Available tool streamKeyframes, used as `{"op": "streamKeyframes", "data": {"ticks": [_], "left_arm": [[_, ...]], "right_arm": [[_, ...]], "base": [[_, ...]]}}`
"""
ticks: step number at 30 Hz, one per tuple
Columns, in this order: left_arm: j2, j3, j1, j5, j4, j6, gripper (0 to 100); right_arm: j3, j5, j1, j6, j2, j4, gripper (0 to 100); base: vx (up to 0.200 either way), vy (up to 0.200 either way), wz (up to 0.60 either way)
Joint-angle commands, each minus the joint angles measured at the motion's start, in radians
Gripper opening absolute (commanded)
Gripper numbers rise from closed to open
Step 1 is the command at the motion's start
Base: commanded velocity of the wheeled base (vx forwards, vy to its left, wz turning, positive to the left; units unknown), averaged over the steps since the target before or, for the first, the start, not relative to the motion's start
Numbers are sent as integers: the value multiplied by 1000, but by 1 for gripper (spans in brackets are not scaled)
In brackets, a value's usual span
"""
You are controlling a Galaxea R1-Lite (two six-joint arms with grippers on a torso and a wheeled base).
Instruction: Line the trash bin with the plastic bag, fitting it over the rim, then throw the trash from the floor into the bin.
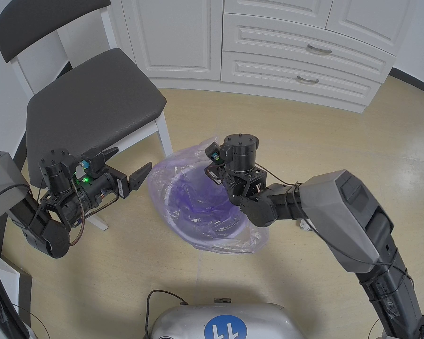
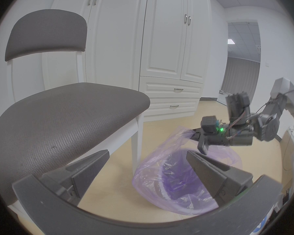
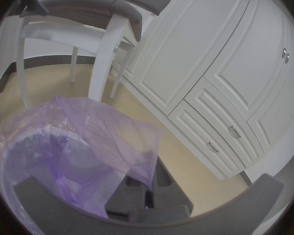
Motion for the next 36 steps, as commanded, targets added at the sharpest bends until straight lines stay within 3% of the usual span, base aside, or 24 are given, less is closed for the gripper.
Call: {"op": "streamKeyframes", "data": {"ticks": [1,8,15,19,20,30,36], "left_arm": [[12,-1,-5,0,-1,1,100],[14,0,-8,0,-1,6,100],[21,0,-11,5,-2,9,100],[33,0,-13,6,-33,7,100],[33,0,-13,6,-33,7,100],[69,0,-31,8,-65,6,100],[101,-1,-36,6,-67,6,100]], "right_arm": [[-48,-4,-47,4,138,-96,0],[-48,-8,-104,-27,153,-289,0],[-48,-21,-159,-5,163,-334,0],[-48,-25,-154,65,163,-322,0],[-48,-25,-154,65,163,-322,100],[-48,-39,-110,98,72,-274,100],[90,-16,-104,208,-112,-4,100]], "base": [[0,0,0],[0,0,0],[0,0,0],[0,0,0],[0,0,0],[0,0,0],[0,0,0]]}}
